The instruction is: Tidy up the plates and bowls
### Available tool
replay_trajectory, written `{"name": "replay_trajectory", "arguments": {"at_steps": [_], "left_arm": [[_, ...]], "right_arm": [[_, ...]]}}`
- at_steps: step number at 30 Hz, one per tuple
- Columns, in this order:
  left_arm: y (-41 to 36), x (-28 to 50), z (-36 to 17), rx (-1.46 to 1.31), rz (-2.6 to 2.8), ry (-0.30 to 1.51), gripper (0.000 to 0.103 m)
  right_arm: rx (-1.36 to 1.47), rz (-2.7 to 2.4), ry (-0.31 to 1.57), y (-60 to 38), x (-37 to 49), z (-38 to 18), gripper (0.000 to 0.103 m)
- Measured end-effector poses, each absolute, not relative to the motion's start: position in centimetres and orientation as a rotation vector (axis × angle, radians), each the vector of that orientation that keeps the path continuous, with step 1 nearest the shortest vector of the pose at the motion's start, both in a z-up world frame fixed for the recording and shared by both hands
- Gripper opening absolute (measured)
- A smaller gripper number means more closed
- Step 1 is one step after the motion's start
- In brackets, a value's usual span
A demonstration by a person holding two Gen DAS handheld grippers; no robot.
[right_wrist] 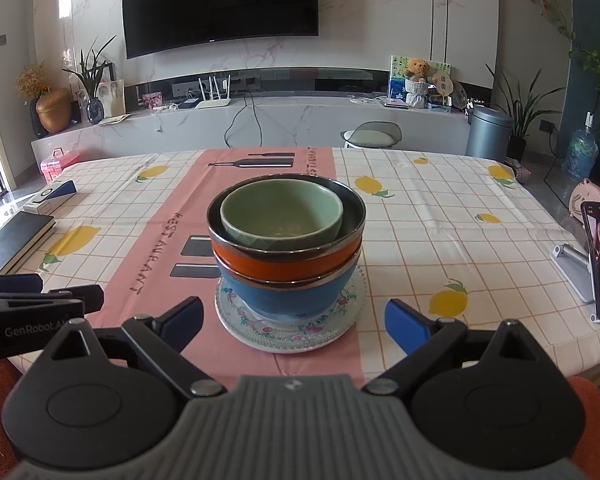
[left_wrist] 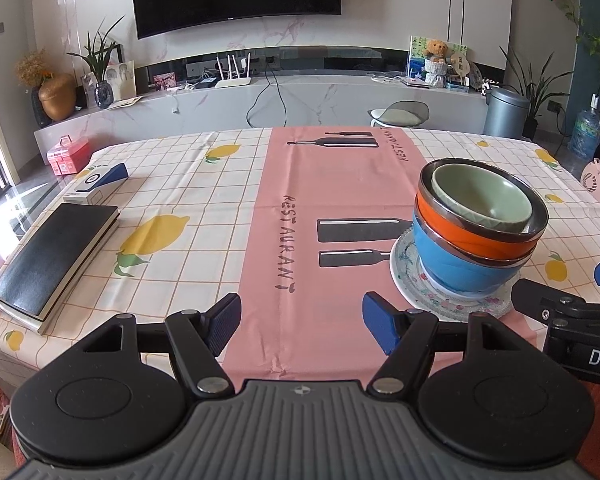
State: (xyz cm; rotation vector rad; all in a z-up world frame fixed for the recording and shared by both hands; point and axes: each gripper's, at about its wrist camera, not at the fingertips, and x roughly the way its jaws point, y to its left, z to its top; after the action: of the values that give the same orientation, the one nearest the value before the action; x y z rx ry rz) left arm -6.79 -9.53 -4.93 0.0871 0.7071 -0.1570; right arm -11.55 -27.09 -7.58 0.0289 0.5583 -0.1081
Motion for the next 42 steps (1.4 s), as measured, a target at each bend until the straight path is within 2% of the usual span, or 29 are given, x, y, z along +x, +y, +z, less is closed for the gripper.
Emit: {"name": "replay_trajectory", "arguments": {"at_steps": [42], "left_arm": [[-9.42, -7.03, -4.29, 0.087, -0.153, 0.698, 0.082]], "right_arm": [[0.031, -0.104, 0.57, -26.96, -11.47, -7.8, 0.095]]}}
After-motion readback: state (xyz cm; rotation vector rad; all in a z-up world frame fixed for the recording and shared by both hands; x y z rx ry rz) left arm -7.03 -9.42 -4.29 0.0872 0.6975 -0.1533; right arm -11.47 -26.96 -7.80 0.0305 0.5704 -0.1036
